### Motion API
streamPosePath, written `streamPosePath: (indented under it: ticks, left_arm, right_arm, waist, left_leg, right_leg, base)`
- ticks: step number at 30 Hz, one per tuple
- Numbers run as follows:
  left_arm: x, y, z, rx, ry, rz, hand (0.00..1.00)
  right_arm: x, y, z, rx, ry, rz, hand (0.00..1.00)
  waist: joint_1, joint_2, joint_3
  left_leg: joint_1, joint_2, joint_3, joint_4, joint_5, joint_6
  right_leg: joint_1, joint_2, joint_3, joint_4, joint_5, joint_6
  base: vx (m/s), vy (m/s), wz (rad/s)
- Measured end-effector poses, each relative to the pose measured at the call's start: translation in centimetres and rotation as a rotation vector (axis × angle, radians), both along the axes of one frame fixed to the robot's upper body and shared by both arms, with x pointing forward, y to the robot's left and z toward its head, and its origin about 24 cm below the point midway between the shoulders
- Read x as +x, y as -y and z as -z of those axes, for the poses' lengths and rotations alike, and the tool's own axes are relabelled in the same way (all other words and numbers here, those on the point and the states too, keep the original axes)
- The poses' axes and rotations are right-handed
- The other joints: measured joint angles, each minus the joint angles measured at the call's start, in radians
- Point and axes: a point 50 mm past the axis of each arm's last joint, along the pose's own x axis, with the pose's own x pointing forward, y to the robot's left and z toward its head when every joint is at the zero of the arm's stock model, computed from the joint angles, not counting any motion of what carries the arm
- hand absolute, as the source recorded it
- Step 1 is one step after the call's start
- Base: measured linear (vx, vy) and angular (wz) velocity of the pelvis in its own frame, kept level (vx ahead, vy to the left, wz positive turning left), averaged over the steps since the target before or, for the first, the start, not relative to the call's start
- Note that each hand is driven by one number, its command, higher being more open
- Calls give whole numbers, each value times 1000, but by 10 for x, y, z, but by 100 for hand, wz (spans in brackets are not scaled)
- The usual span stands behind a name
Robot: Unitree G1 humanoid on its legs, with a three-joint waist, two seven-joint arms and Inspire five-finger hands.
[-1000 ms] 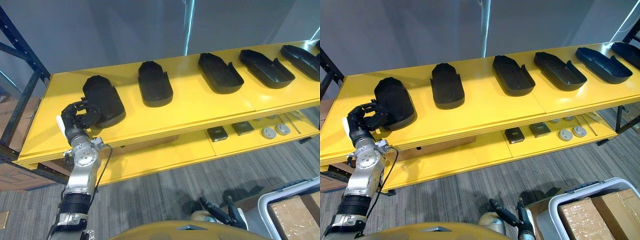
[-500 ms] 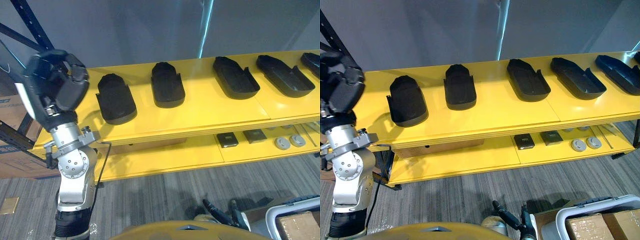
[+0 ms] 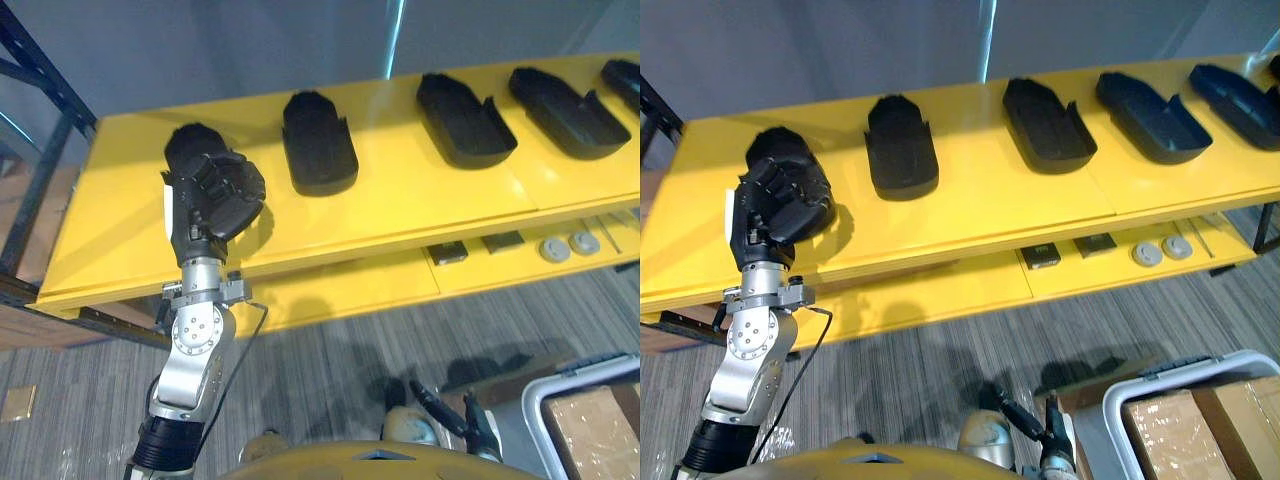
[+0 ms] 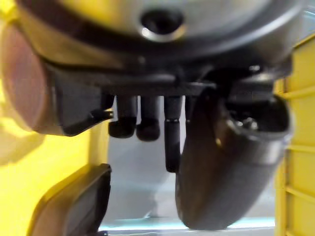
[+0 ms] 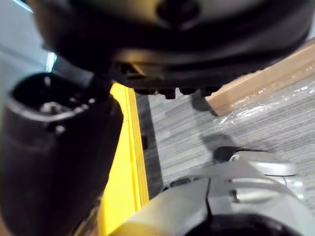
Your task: Walk over and take three plastic housings, then place them on the shelf
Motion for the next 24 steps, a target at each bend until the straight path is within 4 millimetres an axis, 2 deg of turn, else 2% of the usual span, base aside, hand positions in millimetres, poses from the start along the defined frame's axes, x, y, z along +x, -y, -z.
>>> streamPosePath:
  ticks: [7,13,19,24]
  left_arm:
    - [6,2,-10,9,37,8,0]
    - [7,4,-7,16,0,21,0]
    - [10,6,1,8,-38,73,0]
    - [7,11,1,33,-36,131,0]
  right_arm:
    - [11,1,-3,-4,33,2,100]
    - [14,1,-3,-5,40,0,100]
    - [26,0,-6,-7,75,-7,100]
    - [26,1,-6,-12,79,-3,100]
  waist:
    - [0,5,32]
    - [20,5,53]
    - [21,7,78]
    - [23,15,84]
  left_leg:
    - [-31,20,0,73,-41,4]
    - [-32,26,0,83,-47,3]
    - [-37,27,-9,98,-48,5]
    - [-46,27,-24,98,-48,5]
  right_leg:
    - [-29,1,13,50,-28,-4]
    - [-52,0,19,105,-62,-6]
    - [-65,-6,17,144,-84,-1]
    - [-73,-10,6,168,-101,-3]
  base:
    - [-2,4,-3]
    - [-1,2,-1]
    - [2,-2,1]
    - [18,3,8]
